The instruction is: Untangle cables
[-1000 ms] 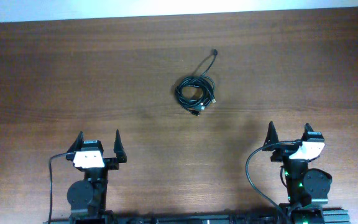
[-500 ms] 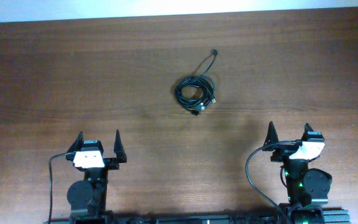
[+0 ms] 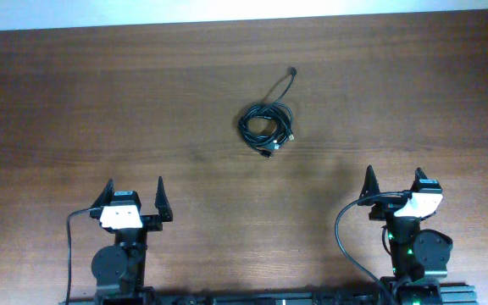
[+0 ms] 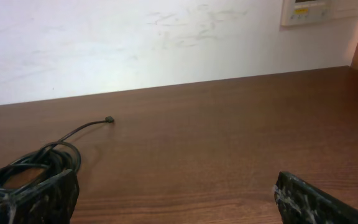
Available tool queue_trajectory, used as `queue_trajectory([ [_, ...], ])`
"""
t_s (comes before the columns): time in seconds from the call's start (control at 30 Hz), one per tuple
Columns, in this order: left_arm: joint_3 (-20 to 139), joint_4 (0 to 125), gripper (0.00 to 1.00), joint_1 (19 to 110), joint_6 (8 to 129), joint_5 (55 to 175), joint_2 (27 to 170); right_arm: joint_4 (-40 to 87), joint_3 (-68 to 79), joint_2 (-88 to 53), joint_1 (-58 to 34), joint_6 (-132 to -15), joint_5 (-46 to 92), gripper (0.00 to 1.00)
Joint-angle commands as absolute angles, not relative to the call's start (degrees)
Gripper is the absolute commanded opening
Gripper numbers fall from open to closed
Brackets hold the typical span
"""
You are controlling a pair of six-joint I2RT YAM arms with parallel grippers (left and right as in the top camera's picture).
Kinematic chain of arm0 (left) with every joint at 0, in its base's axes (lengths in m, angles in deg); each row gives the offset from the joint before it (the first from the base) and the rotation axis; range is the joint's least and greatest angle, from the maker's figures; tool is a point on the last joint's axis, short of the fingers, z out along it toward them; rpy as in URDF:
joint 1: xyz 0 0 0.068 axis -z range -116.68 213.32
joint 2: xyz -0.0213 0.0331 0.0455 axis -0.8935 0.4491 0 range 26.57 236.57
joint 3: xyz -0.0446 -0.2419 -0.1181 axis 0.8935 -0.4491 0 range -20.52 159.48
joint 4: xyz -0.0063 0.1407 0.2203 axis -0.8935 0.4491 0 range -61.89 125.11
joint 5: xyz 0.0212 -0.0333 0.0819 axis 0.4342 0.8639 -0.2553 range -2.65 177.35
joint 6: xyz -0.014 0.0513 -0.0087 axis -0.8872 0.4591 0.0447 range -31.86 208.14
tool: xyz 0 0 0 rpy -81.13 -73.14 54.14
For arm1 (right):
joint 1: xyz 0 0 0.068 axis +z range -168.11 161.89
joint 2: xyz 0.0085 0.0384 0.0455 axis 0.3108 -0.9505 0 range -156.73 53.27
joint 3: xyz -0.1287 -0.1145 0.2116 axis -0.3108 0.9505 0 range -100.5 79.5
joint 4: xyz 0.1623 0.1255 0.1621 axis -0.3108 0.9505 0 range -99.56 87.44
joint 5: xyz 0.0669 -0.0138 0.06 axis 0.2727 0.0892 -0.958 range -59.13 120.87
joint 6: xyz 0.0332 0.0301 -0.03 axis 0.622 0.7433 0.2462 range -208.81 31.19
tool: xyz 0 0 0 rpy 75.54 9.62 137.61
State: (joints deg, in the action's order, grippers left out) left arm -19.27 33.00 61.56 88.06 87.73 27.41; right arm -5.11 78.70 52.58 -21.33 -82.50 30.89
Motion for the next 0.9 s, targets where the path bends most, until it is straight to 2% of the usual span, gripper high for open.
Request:
queue_trajectory([
  [0.0,-20.0,32.9,0.99,61.3,87.5,87.1,26.9,-5.0,79.2,52.9,-21.5,-81.8,31.6,0.99],
  [0.5,-20.0,32.9,0.99,61.3,87.5,87.1,26.9,-5.0,79.2,52.9,-21.5,-81.8,31.6,0.99],
  [0.63,-20.0,27.9,0.99,61.3,89.4,82.4,26.9,-5.0,79.2,52.9,-21.5,-81.8,31.6,0.99],
  [0.87,-20.0,16.2,0.99,61.3,88.5,97.5,26.9,-5.0,79.2,52.9,-21.5,-81.8,31.6,0.99],
])
